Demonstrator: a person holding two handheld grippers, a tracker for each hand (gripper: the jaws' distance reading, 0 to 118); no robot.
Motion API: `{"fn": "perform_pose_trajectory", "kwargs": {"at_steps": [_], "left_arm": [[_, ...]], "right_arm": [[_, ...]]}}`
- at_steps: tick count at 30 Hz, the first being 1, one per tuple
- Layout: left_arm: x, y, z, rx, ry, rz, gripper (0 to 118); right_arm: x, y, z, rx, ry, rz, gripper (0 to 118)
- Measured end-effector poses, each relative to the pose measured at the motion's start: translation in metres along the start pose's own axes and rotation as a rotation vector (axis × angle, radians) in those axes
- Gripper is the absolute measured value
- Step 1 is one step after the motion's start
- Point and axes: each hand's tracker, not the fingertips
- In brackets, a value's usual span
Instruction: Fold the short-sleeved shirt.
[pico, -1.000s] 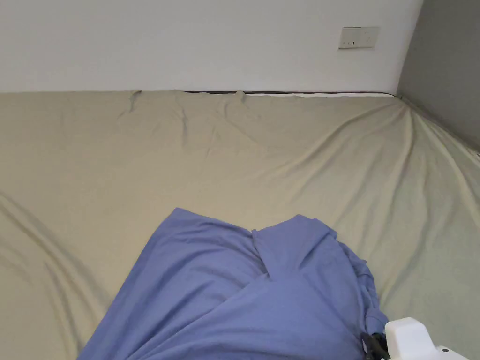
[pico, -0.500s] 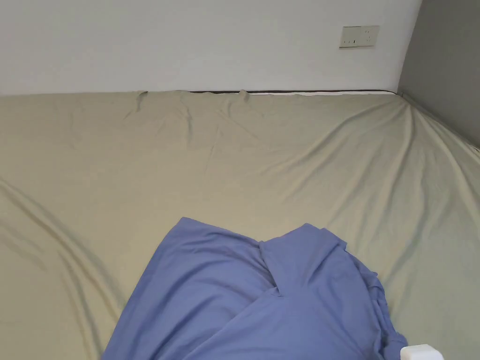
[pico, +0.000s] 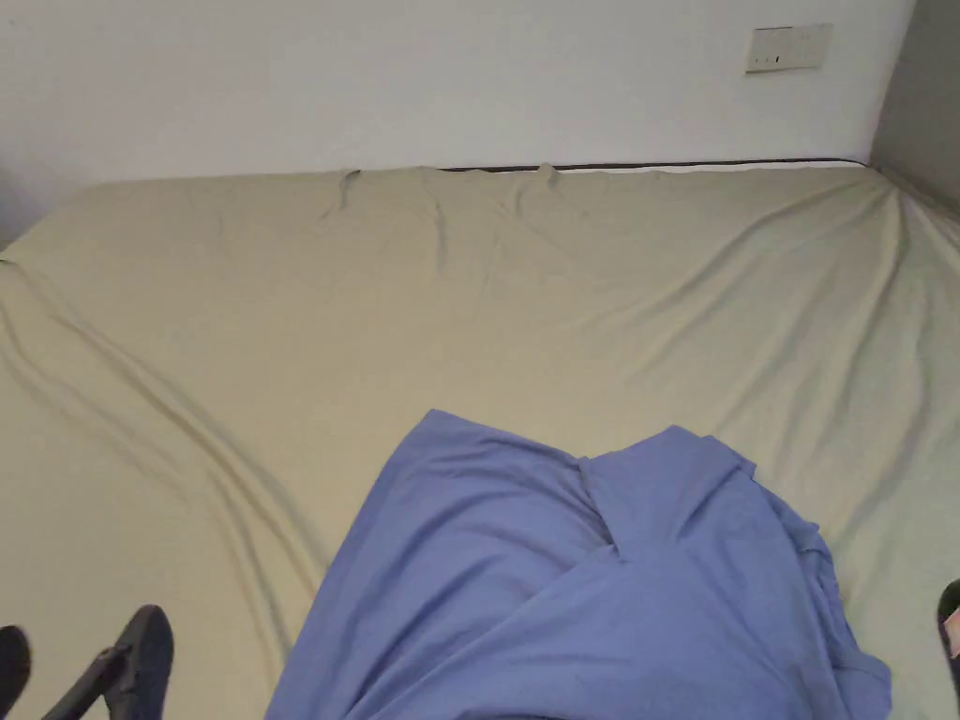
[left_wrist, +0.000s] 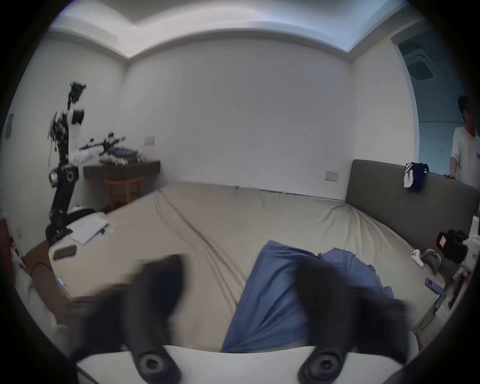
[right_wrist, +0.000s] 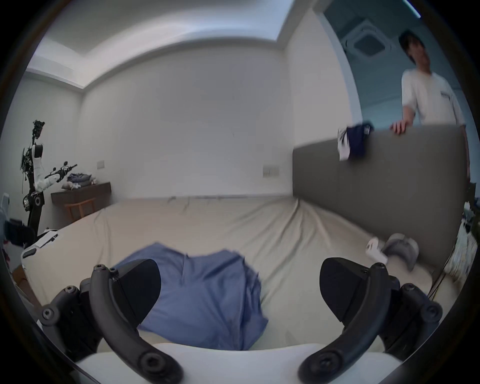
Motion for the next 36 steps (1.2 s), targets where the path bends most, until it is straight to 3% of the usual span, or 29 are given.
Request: {"fn": "perform_pose_trajectory", "kwargs": {"at_steps": [1, 2, 3, 4, 5, 6, 9, 10, 19, 20, 21, 22, 23, 24, 25, 27, 33, 35, 36], "left_arm": [[0.004, -0.001, 0.002, 0.008, 0.037, -0.034, 0], [0.009, -0.007, 0.008, 0.035, 0.072, -0.017, 0], [0.010, -0.008, 0.008, -0.024, -0.009, -0.014, 0], [0.003, -0.006, 0.003, -0.085, -0.047, -0.005, 0], [0.005, -0.010, 0.004, -0.049, -0.016, -0.010, 0], [0.008, -0.016, 0.005, -0.056, -0.002, -0.063, 0], [0.008, -0.016, 0.014, -0.109, -0.004, -0.049, 0], [0.008, -0.020, 0.013, -0.142, -0.006, -0.039, 0], [0.010, -0.116, -0.037, -0.605, 0.016, -0.087, 0], [0.011, -0.125, -0.047, -0.632, 0.016, -0.102, 20], [0.009, -0.138, -0.057, -0.649, 0.016, -0.110, 57], [0.006, -0.149, -0.068, -0.648, 0.002, -0.106, 71], [0.005, -0.159, -0.077, -0.658, 0.024, -0.102, 71], [0.003, -0.166, -0.087, -0.713, 0.066, -0.099, 106], [0.000, -0.170, -0.093, -0.736, 0.081, -0.074, 118], [-0.002, -0.170, -0.098, -0.689, 0.052, -0.044, 110], [0.008, -0.177, -0.125, -0.731, 0.042, -0.138, 108], [0.005, -0.176, -0.131, -0.771, 0.039, -0.070, 85], [0.002, -0.175, -0.130, -0.759, -0.024, 0.037, 70]], "right_arm": [[-0.005, 0.001, 0.001, -0.012, 0.015, -0.004, 2], [-0.010, -0.003, 0.002, -0.096, -0.046, -0.061, 0], [-0.007, 0.015, 0.012, 0.134, -0.075, 0.097, 0], [0.001, 0.006, 0.007, -0.082, 0.044, -0.050, 0], [-0.001, -0.010, 0.006, -0.183, 0.049, -0.158, 0], [-0.002, -0.002, 0.011, -0.011, 0.020, -0.010, 0], [-0.012, -0.003, 0.010, -0.032, 0.027, 0.051, 0], [-0.010, -0.009, 0.009, -0.100, 0.040, -0.032, 0], [-0.013, -0.004, 0.013, -0.082, 0.050, 0.023, 0], [-0.014, -0.006, 0.013, -0.107, 0.049, 0.000, 0], [-0.011, -0.008, 0.013, -0.106, 0.049, -0.011, 0], [-0.009, -0.007, 0.013, -0.101, 0.052, -0.009, 0], [-0.008, -0.009, 0.013, -0.122, 0.057, -0.035, 0], [-0.008, -0.008, 0.012, -0.115, 0.052, -0.027, 0], [-0.012, -0.005, 0.011, -0.123, 0.049, -0.017, 0], [-0.013, -0.004, 0.009, -0.130, 0.045, -0.011, 0], [-0.016, -0.002, 0.003, -0.138, 0.054, -0.013, 0], [-0.018, -0.001, 0.002, -0.139, 0.057, -0.011, 0], [-0.019, -0.001, 0.003, -0.138, 0.061, -0.012, 0]]}}
